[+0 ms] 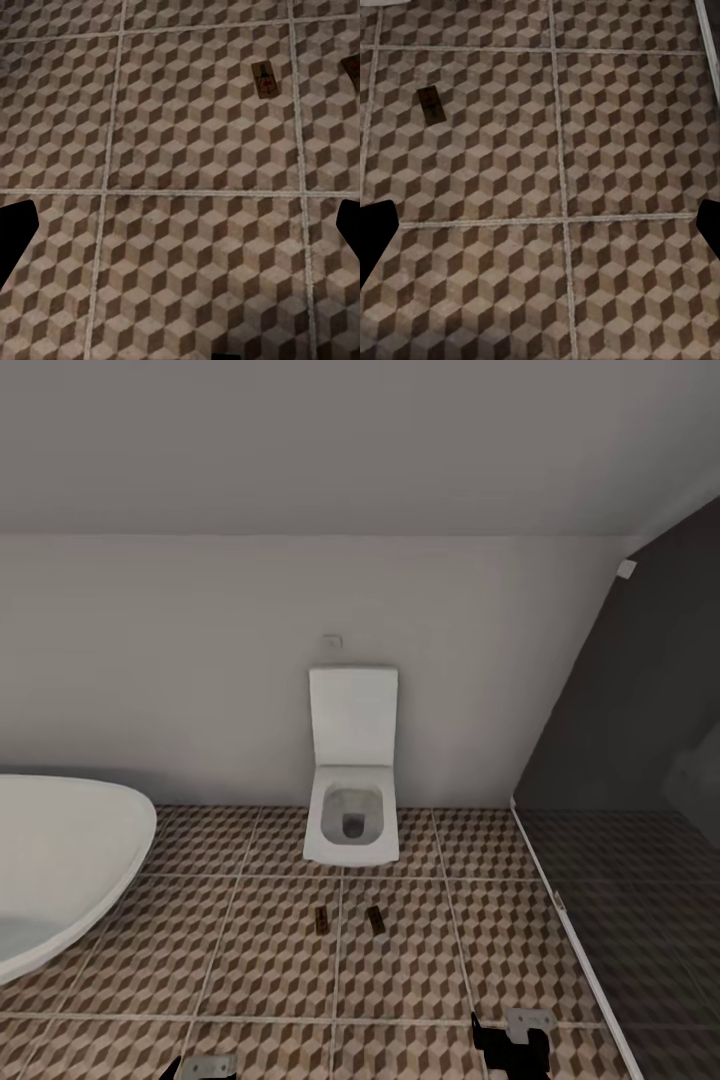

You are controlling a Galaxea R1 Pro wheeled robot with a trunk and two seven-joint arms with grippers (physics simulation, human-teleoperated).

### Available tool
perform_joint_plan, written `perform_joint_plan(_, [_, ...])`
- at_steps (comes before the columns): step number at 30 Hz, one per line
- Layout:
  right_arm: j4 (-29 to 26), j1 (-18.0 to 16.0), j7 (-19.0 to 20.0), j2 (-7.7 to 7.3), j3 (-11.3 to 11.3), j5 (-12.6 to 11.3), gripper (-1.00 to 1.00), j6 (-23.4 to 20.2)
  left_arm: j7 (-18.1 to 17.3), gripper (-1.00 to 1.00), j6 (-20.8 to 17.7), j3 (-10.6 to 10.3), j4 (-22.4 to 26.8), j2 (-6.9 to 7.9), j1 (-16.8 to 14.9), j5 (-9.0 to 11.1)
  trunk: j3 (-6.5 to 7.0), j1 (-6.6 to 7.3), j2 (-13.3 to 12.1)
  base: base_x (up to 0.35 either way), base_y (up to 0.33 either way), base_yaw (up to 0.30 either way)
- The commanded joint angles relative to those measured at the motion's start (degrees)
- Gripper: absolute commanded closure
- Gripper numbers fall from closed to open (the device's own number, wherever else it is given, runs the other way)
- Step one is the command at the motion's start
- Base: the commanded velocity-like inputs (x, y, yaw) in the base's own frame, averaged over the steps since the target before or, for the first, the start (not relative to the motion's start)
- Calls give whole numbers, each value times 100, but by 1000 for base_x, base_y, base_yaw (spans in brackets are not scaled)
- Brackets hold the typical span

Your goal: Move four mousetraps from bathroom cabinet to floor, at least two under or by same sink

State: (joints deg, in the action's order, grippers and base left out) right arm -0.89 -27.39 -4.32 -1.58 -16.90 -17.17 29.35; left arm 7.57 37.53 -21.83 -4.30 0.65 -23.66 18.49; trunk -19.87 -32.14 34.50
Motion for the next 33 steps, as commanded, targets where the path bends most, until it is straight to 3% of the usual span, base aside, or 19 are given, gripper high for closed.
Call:
perform_joint_plan(1, [1,-3,-26,0,-50,-26,-100,12,26,-100,26,-49,-18,-4,-7,15,21,21,-35,0,0,0])
perform_joint_plan(29, [1,-3,-25,0,-50,-26,-100,19,26,-100,26,-49,-18,-4,-7,15,784,636,-1158,0,0,0])
perform_joint_plan(33, [1,-3,-25,0,-50,-29,-100,16,27,-100,26,-49,-18,-4,-7,15,821,636,-1158,0,0,0])
